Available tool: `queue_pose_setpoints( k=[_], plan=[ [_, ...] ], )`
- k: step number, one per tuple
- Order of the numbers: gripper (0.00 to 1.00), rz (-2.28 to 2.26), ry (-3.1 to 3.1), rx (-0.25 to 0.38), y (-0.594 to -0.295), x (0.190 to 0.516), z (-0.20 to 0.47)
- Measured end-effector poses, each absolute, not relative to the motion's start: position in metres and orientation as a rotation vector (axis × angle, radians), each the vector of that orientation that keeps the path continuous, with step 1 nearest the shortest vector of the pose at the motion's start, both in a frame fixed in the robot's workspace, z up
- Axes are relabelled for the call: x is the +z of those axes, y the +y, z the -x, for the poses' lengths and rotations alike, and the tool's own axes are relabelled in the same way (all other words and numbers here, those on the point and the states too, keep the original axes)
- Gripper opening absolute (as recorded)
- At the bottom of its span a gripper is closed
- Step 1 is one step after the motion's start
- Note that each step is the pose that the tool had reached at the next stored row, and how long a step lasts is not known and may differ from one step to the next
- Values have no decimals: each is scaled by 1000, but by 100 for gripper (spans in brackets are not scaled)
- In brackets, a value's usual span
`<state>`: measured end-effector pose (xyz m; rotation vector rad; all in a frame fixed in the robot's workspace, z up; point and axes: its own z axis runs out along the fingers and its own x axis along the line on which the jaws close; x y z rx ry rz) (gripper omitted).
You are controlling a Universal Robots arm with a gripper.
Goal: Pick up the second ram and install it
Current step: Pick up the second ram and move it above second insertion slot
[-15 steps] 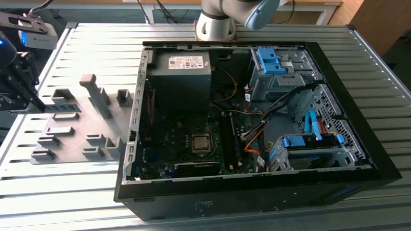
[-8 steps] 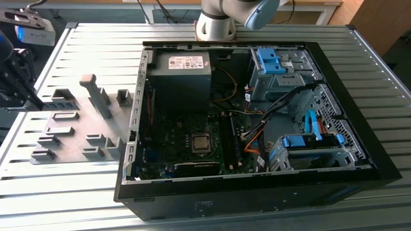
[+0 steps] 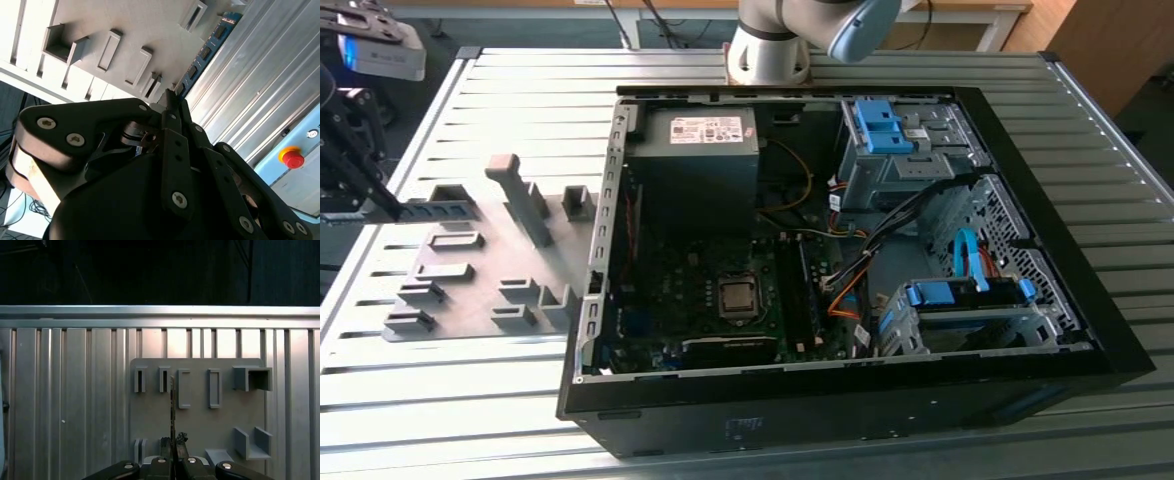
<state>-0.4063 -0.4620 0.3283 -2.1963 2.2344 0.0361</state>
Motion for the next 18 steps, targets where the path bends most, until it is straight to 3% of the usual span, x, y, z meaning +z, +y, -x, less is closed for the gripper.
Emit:
queue_pose_setpoints(
  k=[18],
  plan=[
    [14, 2196, 2234, 36, -462, 357, 406]
  ],
)
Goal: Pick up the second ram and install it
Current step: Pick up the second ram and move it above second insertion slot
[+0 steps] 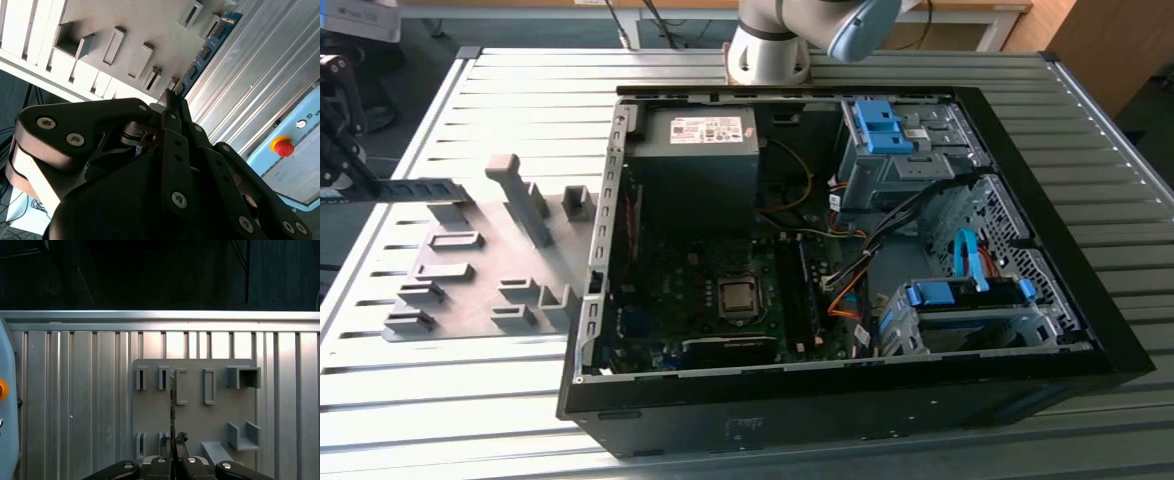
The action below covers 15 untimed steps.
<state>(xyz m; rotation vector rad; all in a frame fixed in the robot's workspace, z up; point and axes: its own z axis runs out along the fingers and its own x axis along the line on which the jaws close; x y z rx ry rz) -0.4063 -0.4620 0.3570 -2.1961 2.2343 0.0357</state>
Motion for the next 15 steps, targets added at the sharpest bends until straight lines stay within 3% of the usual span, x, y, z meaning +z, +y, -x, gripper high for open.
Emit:
queue_pose_setpoints(
  k=[15],
  plan=[
    [14, 2196, 2234, 36, -462, 366, 406]
  ],
)
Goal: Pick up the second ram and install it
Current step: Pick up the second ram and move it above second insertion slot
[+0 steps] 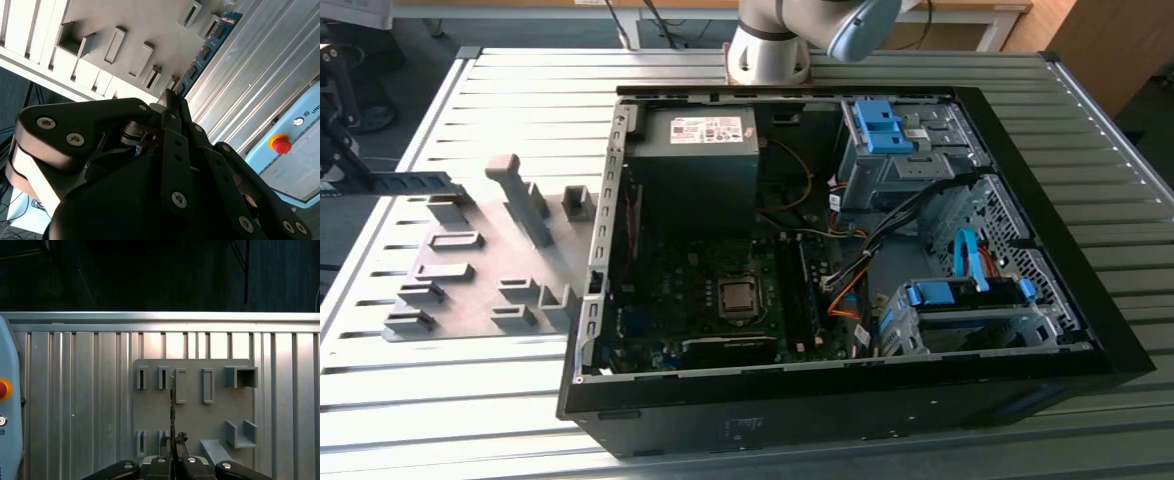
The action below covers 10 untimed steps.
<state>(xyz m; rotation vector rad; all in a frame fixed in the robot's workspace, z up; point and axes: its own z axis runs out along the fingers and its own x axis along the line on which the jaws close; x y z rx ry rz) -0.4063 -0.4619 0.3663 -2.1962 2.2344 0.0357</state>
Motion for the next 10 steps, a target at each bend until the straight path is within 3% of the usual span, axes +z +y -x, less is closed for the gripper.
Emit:
queue_pose_setpoints(
  k=[10],
  plan=[
    [14, 2196, 2235, 35, -462, 388, 406]
  ],
)
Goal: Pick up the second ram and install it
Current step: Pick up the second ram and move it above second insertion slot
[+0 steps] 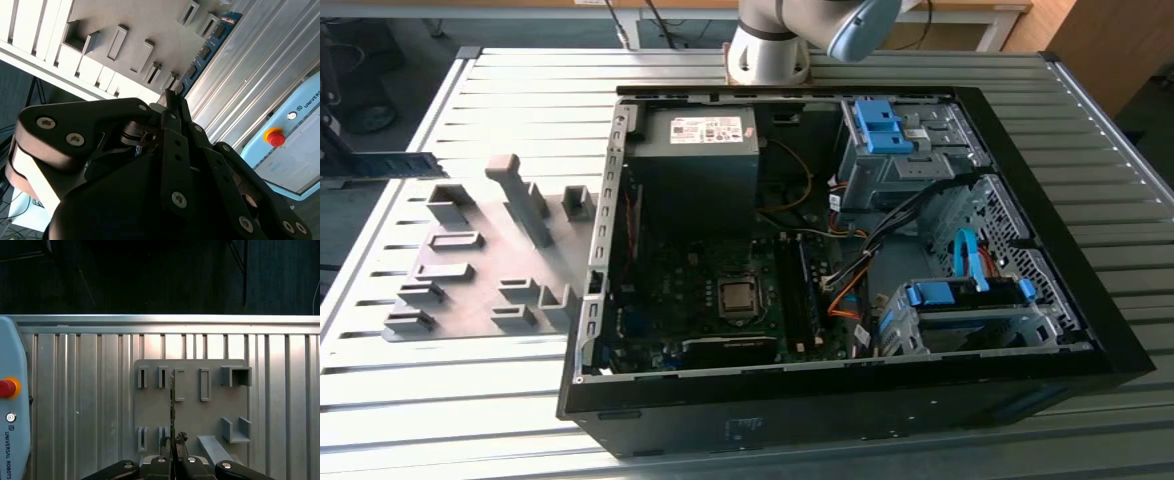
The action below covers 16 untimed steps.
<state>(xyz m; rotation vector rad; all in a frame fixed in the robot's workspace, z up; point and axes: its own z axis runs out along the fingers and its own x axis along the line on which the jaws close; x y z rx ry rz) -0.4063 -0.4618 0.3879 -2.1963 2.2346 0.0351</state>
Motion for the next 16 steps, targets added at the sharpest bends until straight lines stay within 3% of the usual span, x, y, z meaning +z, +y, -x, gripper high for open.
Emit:
queue_pose_setpoints(
  k=[16],
  plan=[
    [14, 2196, 2235, 34, -462, 401, 406]
  ],
)
